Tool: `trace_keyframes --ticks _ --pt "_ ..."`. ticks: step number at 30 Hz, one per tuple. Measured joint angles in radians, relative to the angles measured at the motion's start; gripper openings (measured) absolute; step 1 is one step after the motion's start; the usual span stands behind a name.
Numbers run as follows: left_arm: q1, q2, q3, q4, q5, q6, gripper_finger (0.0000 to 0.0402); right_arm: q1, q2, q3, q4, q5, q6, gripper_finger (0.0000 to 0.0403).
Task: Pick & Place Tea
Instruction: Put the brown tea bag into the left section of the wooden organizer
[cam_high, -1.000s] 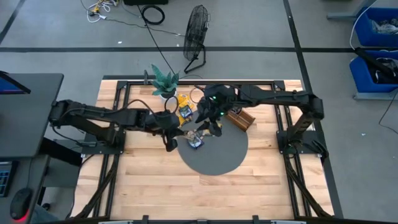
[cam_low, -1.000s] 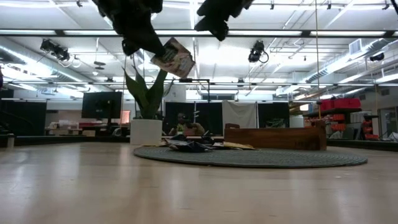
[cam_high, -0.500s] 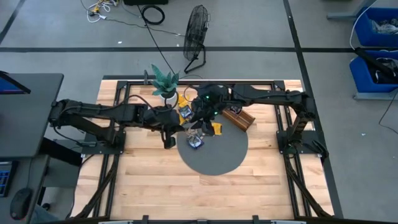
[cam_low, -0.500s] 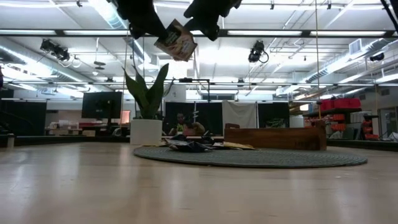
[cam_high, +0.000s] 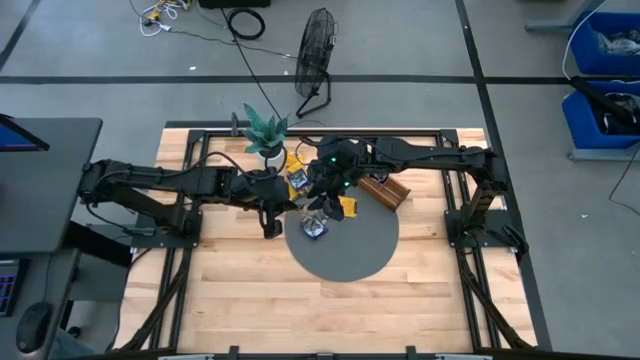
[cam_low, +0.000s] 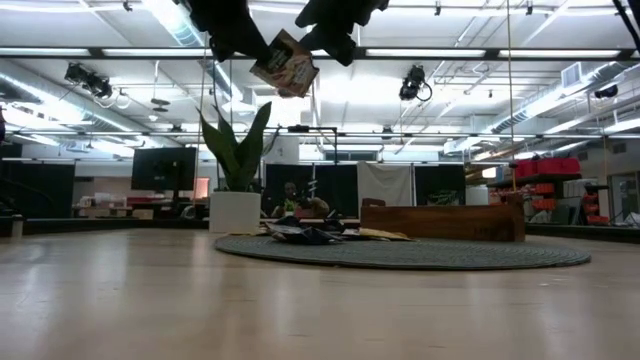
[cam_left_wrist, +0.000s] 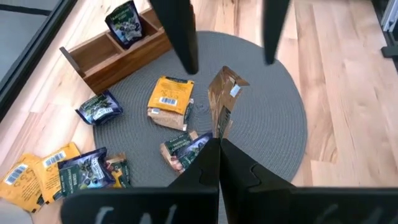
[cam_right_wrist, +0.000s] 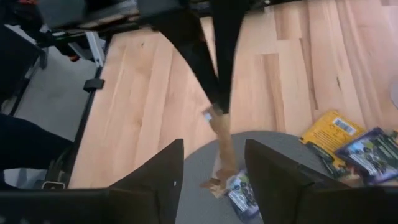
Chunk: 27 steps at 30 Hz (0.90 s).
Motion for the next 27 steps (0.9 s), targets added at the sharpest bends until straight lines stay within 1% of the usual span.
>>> trace_keyframes --ticks 4,8,11,14,17,19,21,23,26,27 --pt "0.000 0.000 0.020 -0.001 -0.003 0.000 0.0001 -0.002 0.000 0.000 -0.028 0.014 0.002 0.0178" --pt "0.000 0.000 0.041 0.000 -0.044 0.001 0.0001 -0.004 0.000 0.000 -0.027 0.013 0.009 0.0178" --pt "0.002 0.000 0.055 0.001 -0.049 0.015 0.0001 -0.005 0.000 0.000 -0.027 0.016 0.025 0.0178" --pt "0.002 0.000 0.058 -0.001 -0.055 0.016 0.0002 -0.005 0.000 0.000 -0.027 0.039 0.028 0.0178" --pt "0.002 0.000 0.061 0.000 -0.070 0.016 0.0002 -0.005 0.000 0.000 -0.032 0.040 0.038 0.0172" --pt "0.002 0.000 0.061 0.000 -0.075 0.016 0.0002 -0.005 0.000 0.000 -0.041 0.040 0.038 0.0157" --pt "0.002 0.000 0.061 0.000 -0.076 0.016 0.0002 -0.005 0.000 0.000 -0.049 0.040 0.034 0.0131" --pt "0.002 0.000 0.061 0.000 -0.076 0.016 0.0002 -0.005 0.000 0.000 -0.056 0.039 0.022 0.0095" --pt "0.002 0.000 0.061 0.000 -0.077 0.017 0.0002 -0.005 0.000 0.000 -0.059 0.040 0.005 0.0029" --pt "0.002 0.000 0.061 -0.001 -0.076 0.017 0.0002 -0.005 0.000 0.000 -0.059 0.040 -0.005 0.0017"
